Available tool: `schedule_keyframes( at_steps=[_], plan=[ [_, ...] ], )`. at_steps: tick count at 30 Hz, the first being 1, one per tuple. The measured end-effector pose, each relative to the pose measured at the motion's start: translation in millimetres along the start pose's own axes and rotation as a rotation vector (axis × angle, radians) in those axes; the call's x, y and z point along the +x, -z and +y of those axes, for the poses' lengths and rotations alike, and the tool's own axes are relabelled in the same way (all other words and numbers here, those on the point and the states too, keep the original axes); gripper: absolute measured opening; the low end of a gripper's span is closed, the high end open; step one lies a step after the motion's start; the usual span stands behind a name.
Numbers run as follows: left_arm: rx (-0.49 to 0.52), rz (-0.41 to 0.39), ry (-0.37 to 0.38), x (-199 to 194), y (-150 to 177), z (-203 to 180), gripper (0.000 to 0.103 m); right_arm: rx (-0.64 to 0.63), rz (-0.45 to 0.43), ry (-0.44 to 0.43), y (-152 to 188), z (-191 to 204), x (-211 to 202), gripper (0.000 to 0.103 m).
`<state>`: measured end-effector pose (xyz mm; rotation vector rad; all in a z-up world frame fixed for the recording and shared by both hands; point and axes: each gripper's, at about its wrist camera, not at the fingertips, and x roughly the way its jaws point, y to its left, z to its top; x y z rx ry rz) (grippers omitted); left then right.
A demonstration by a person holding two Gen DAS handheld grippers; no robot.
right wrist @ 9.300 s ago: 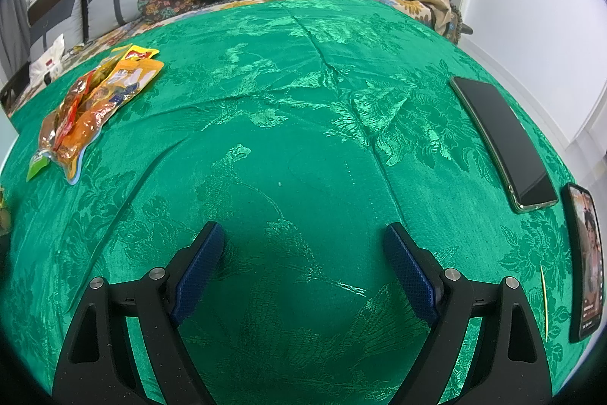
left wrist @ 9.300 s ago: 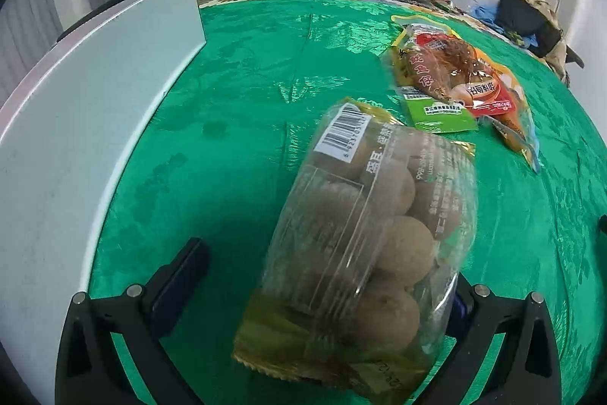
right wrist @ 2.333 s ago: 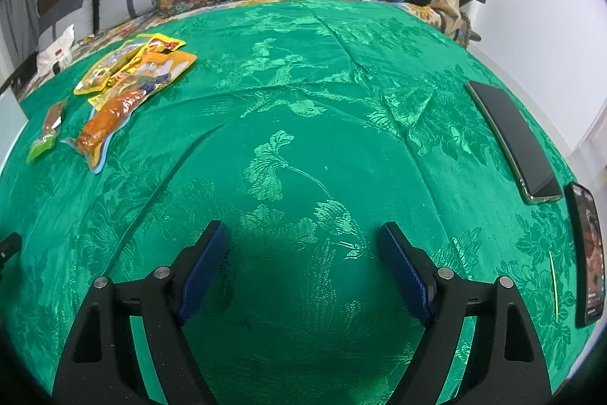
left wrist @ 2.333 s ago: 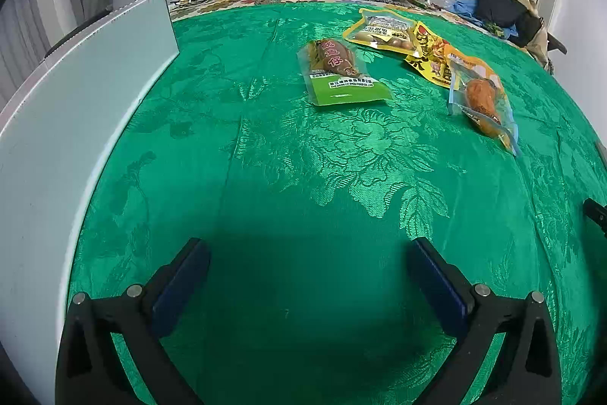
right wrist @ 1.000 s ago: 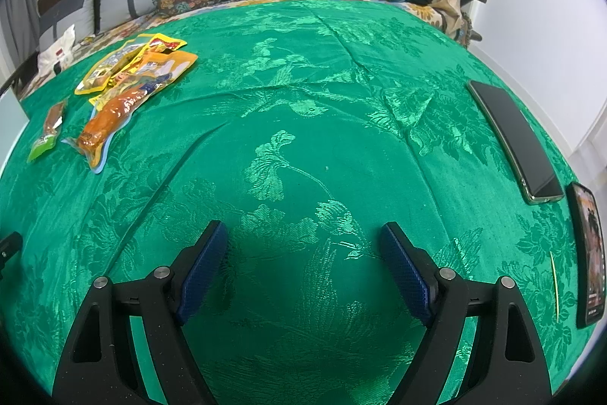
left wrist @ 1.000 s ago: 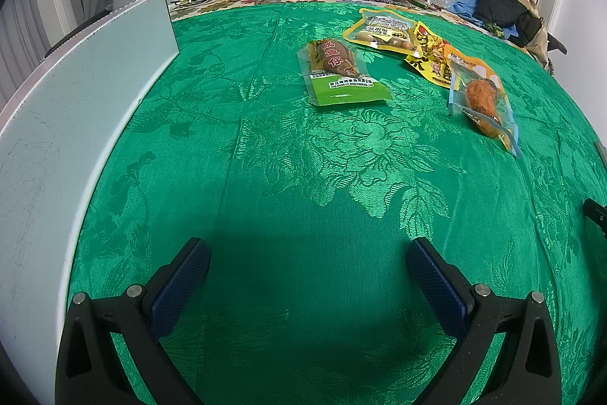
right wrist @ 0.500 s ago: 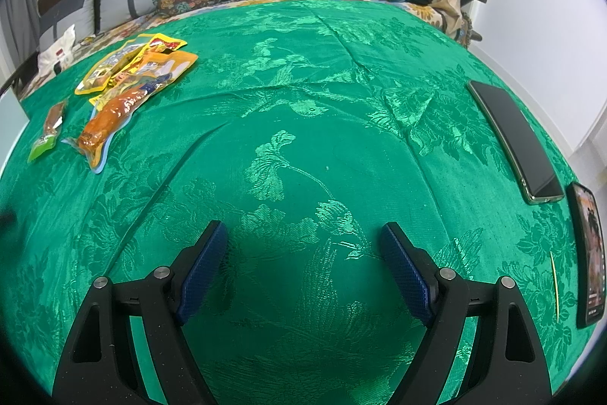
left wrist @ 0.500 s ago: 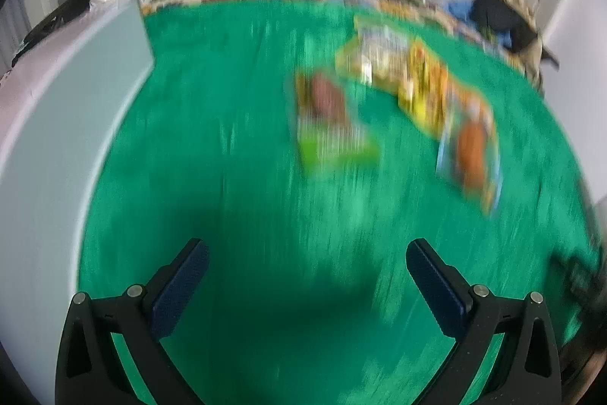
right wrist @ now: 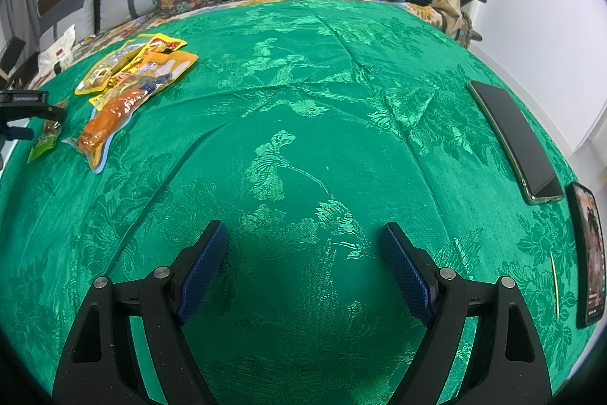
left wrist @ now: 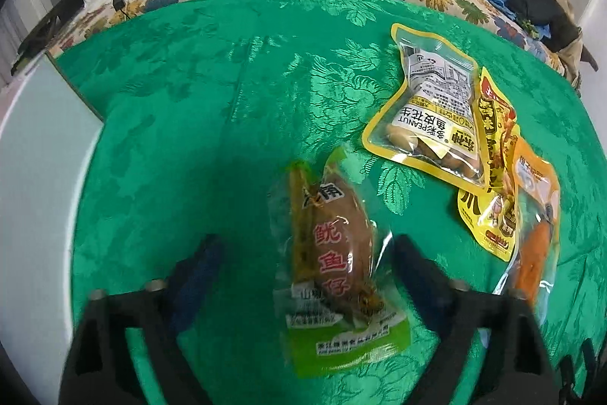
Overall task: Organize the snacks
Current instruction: 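Grasp the green-labeled squid snack bag with the left gripper and lift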
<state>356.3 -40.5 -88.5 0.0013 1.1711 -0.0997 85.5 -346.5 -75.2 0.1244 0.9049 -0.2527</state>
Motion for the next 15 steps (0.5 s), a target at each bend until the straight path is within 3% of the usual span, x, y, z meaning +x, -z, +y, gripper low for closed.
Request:
schedule_keyframes(
  at_steps=[1,2,8,15],
  plan=[
    [0.005,-0.027,-0.001,-2,2,0,0.062,0.0,0.0,0.0,0,0,0,0.086],
    [0.01,-0.044,0.004,-5,3,0,0.059,0.0,0.0,0.0,0,0,0,0.086],
    [0.015,-0.069,0.06,-23,35,16,0.055,0.0,0.0,0.0,0,0,0,0.086],
    [0.111,-0.055,0.068,-65,124,26,0.055,0.0,0.0,-0.001,0,0,0,0.086]
  ],
)
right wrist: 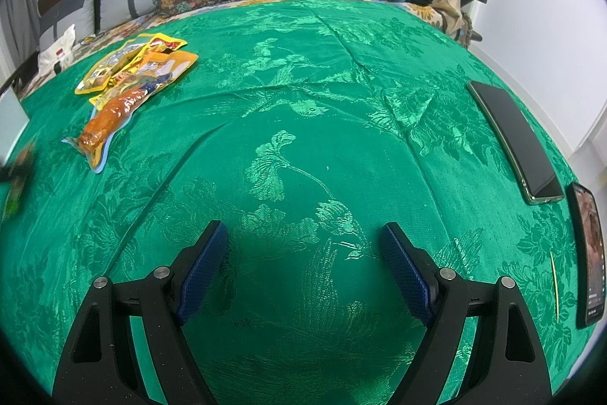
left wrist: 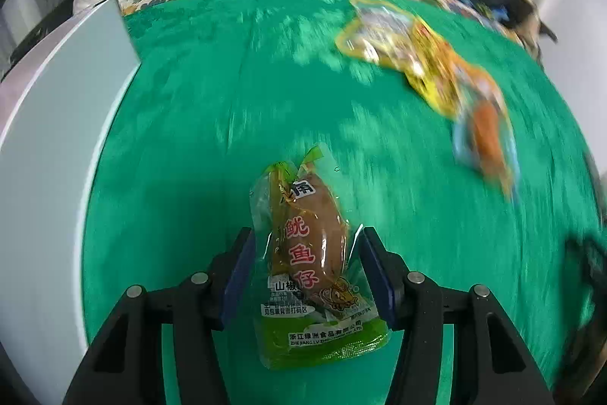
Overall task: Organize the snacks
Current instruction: 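Grasp the green-labeled squid snack bag with the left gripper and lift, then hold the squid snack bag raised in the left gripper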
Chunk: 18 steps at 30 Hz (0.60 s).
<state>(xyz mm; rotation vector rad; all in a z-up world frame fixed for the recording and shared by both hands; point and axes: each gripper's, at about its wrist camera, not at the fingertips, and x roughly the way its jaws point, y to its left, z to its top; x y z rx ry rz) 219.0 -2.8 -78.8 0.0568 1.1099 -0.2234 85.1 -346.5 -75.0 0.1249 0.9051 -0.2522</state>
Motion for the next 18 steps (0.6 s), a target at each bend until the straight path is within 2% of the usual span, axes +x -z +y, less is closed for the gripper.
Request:
schedule_keyframes(
  at_steps=[4,9,10,11,13,18],
  plan=[
    [0.056,-0.012,-0.007,-19,41,-6,0.057,0.0,0.0,0.0,0,0,0,0.086],
    [0.008,-0.061,-0.038,-21,56,-1,0.062,0.0,0.0,-0.001,0,0,0,0.086],
    [0.006,-0.073,-0.05,-20,56,0,0.067,0.0,0.0,-0.001,0,0,0,0.086],
    [0.006,-0.075,-0.068,-18,55,0,0.079,0.0,0.0,-0.001,0,0,0,0.086],
    [-0.021,-0.084,-0.095,-13,53,6,0.089,0.0,0.0,-0.001,0,0,0,0.086],
    [-0.069,-0.116,-0.1,-9,57,17,0.1,0.0,0.0,-0.001,0,0,0,0.086]
  ],
)
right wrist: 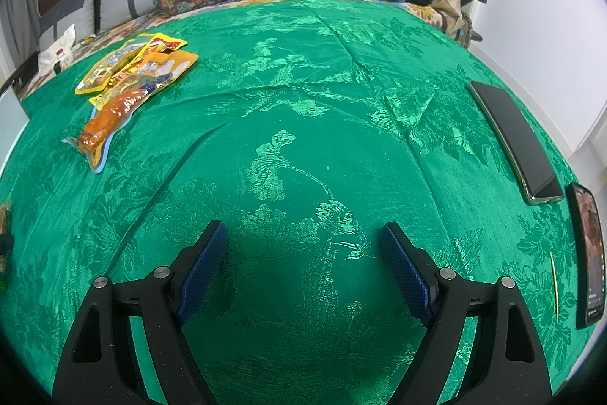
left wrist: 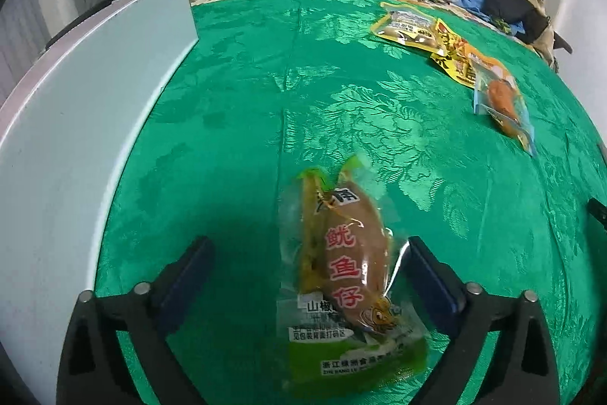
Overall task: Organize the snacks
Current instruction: 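Hold the squid snack bag raised in the left gripper, then grasp the clear orange sausage bag with the right gripper while the left holds the squid bag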
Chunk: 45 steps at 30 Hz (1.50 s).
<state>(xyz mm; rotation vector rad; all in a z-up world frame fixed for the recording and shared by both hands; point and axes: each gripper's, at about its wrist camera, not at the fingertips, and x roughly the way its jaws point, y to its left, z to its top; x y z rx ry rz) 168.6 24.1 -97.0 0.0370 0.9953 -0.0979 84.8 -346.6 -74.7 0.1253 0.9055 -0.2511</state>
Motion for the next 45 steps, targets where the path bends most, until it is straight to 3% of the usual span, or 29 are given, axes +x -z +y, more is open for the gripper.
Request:
schedule_keyframes(
  at_steps=[4,34,38,42,45],
  plan=[
    [0.004,-0.042,-0.003,1,2,-2,0.103,0.0,0.0,0.0,0,0,0,0.086],
    [0.003,-0.044,-0.003,3,2,-2,0.103,-0.011,0.009,-0.017,-4,5,5,0.09],
    [0.004,-0.044,-0.003,2,2,-3,0.103,-0.019,0.12,-0.026,-35,15,16,0.087],
    [0.004,-0.044,-0.003,2,2,-3,0.103,0.108,0.121,-0.208,-81,58,9,0.088],
    [0.004,-0.044,-0.003,2,2,-3,0.103,0.121,0.22,-0.292,-104,109,30,0.088]
  ],
)
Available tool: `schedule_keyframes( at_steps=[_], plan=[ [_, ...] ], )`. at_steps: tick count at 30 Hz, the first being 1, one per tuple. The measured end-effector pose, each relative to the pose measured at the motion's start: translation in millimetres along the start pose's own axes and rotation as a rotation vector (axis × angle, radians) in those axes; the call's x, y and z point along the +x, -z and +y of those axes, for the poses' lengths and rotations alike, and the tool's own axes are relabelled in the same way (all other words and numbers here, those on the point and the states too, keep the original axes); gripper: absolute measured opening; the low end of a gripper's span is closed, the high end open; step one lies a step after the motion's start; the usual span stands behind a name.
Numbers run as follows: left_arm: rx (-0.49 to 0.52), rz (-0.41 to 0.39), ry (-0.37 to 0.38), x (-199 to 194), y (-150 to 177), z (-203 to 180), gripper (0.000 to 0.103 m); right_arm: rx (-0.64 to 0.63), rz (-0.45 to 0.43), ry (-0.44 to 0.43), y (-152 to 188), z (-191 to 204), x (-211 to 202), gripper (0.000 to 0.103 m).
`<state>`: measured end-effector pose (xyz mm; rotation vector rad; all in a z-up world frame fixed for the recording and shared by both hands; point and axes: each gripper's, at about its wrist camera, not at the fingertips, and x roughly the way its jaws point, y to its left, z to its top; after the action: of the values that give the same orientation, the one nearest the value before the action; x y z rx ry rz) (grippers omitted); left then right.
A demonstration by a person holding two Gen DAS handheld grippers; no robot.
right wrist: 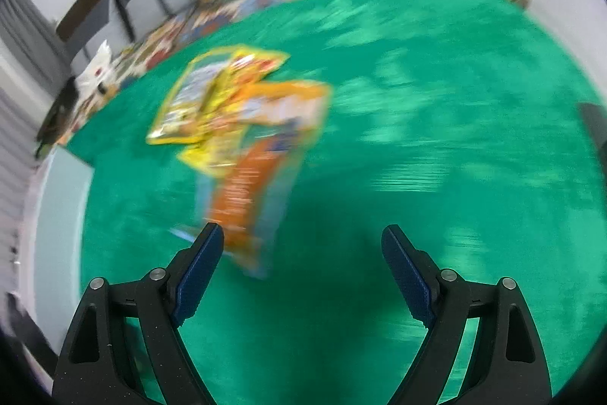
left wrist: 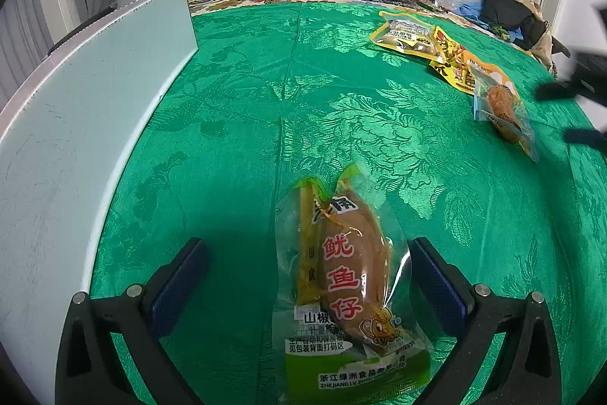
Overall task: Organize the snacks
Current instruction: 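Grasp the clear orange sausage bag with the right gripper while the left holds the squid bag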
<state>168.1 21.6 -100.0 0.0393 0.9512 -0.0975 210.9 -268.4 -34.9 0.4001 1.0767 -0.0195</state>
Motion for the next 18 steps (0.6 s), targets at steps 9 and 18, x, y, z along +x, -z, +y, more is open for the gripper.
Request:
schedule_keyframes(
  at_steps=[9,18],
  plan=[
    [0.0,0.0,0.0,1,0,0,0.103,-0.05,0.039,0.27,-13,68,68,0.09],
    [0.0,0.0,0.0,0,0,0,0.103,-0.245,-0.061,0.21,9,62,46,0.082]
  ],
)
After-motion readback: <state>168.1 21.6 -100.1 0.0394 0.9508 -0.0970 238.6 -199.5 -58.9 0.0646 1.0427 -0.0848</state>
